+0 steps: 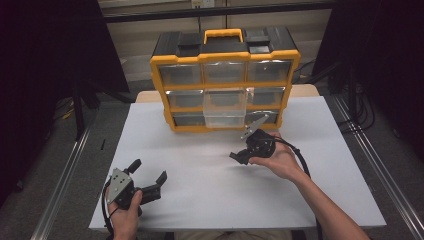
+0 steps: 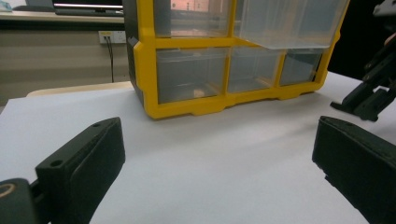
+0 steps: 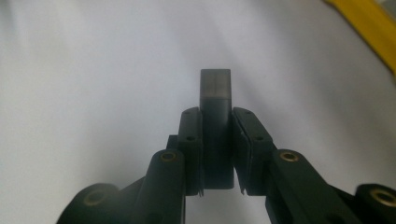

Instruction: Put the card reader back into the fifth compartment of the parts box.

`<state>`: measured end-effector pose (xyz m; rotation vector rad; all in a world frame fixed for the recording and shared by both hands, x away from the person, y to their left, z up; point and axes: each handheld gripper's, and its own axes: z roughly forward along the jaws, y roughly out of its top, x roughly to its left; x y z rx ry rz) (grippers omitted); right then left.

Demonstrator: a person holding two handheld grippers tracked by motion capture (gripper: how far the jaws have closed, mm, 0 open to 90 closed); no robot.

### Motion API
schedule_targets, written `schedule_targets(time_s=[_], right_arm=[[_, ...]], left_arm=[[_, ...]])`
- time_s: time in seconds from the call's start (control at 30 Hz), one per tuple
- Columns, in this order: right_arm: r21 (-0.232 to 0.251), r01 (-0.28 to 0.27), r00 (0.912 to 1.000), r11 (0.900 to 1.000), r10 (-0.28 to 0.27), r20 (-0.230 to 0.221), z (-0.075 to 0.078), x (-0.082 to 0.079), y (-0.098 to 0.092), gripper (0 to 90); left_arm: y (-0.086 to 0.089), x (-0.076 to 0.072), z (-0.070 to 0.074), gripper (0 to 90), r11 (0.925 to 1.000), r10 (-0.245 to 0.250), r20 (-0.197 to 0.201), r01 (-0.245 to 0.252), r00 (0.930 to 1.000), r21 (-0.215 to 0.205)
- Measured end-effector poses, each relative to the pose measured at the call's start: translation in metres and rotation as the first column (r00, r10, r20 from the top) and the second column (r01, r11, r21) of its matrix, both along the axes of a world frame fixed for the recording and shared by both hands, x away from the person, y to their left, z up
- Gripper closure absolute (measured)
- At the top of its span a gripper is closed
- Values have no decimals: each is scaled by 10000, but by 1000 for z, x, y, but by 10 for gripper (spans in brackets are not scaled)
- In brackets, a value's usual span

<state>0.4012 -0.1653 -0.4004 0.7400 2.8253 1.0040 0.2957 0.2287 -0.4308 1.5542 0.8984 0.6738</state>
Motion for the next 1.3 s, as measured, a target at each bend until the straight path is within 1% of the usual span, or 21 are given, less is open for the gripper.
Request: schedule_targets(time_s=[0.03, 0.13, 0.2, 0.23, 0.33, 0.47, 0.6, 0.73, 0.87, 1.03, 1.13, 1.17, 1.2, 1.3], right_arm=[[107, 52, 10000, 9999, -53, 66, 2, -1, -2, 743], [448, 48, 9998, 9990, -56, 173, 5, -1, -6, 743], [520, 31, 9998, 9986, -41, 192, 6, -1, -6, 743], [670, -9, 9996, 9978, -9, 275, 8, -1, -7, 743], [798, -106, 9991, 9968, 72, 423, 13, -2, -9, 743], [1051, -87, 9986, 9944, 33, 520, 19, -3, -14, 743], [1212, -43, 9981, 9926, -33, 623, 25, -4, -18, 743], [1433, -126, 9963, 9896, 2, 859, 33, -6, -22, 743], [1610, -126, 9953, 9869, -30, 964, 39, -8, -24, 743], [1750, -194, 9938, 9844, -1, 1109, 45, -10, -26, 743], [1747, -236, 9928, 9843, 25, 1200, 48, -10, -27, 743], [1845, -245, 9923, 9825, 15, 1238, 50, -11, -27, 743], [1845, -245, 9923, 9825, 15, 1238, 50, -11, -27, 743], [1944, -241, 9910, 9806, -22, 1339, 54, -13, -29, 743]], left_arm=[[-1, 0, 0, 26, 10000, -24, -24, 24, 10000, -59], [0, 0, 0, 26, 10000, -7, 5, 7, 10000, 1], [0, 0, 0, 26, 10000, 8, -6, -8, 10000, -42], [1, 0, 1, 26, 10000, 28, -3, -28, 10000, 5], [2, -1, 1, 26, 10000, 26, 2, -26, 10000, 3], [1, -1, 1, 26, 9999, 51, 1, -51, 10000, -96], [2, -1, 1, 26, 10000, 47, 17, -47, 10000, -41], [1, -1, 1, 26, 10000, 46, -13, -47, 10000, -53], [1, -1, 0, 26, 10000, 38, -8, -38, 10000, -24], [2, -1, 1, 26, 10000, 56, -27, -56, 10000, -22], [2, -1, 0, 26, 10000, 61, -30, -61, 10000, -7], [2, -1, 1, 26, 9999, 53, -42, -54, 10000, -142], [2, -1, 1, 26, 9999, 53, -42, -54, 10000, -142], [5, 0, 1, 26, 9998, 166, -50, -167, 9998, -103]])
